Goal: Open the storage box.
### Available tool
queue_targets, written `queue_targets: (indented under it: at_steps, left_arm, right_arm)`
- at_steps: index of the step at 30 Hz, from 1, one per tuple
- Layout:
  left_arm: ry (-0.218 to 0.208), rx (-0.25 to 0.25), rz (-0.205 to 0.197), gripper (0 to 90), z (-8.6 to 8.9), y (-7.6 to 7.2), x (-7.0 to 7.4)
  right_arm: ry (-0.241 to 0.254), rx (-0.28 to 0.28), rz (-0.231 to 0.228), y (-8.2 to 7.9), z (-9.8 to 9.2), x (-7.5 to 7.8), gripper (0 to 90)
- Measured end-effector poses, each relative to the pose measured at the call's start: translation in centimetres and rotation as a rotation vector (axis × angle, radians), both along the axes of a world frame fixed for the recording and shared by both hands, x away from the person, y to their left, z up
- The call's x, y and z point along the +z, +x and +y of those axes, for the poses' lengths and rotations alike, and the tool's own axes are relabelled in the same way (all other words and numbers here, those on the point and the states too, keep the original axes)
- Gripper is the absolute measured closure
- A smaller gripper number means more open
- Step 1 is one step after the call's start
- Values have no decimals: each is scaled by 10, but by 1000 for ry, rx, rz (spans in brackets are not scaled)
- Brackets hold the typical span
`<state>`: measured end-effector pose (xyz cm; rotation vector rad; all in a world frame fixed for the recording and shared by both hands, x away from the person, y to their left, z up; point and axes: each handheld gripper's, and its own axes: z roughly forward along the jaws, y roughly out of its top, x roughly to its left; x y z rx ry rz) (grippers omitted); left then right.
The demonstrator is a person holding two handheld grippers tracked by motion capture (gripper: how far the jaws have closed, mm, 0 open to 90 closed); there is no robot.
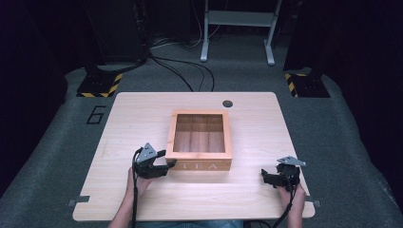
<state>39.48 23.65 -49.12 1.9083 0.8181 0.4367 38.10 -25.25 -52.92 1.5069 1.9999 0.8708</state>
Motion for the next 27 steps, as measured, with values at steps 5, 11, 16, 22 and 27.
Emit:
queue_targets:
  at_steps: [5, 11, 16, 22, 27]
  left_arm:
    - [11, -2, -9, 393, -1, -1, 2]
    - [6, 4, -18, 393, -2, -1, 4]
    - [-5, 11, -28, 395, -1, 0, 8]
    - [10, 22, -48, 416, -2, 1, 12]
    - [20, 45, -80, 415, -2, 2, 15]
  right_arm:
    - [-1, -1, 1, 0, 0, 0, 77]
    - [-1, -1, 0, 0, 0, 0, 77]
    - [-1, -1, 0, 0, 0, 0, 78]
    - [-1, -1, 0, 0, 0, 0, 78]
    - [-1, -1, 0, 0, 0, 0, 78]
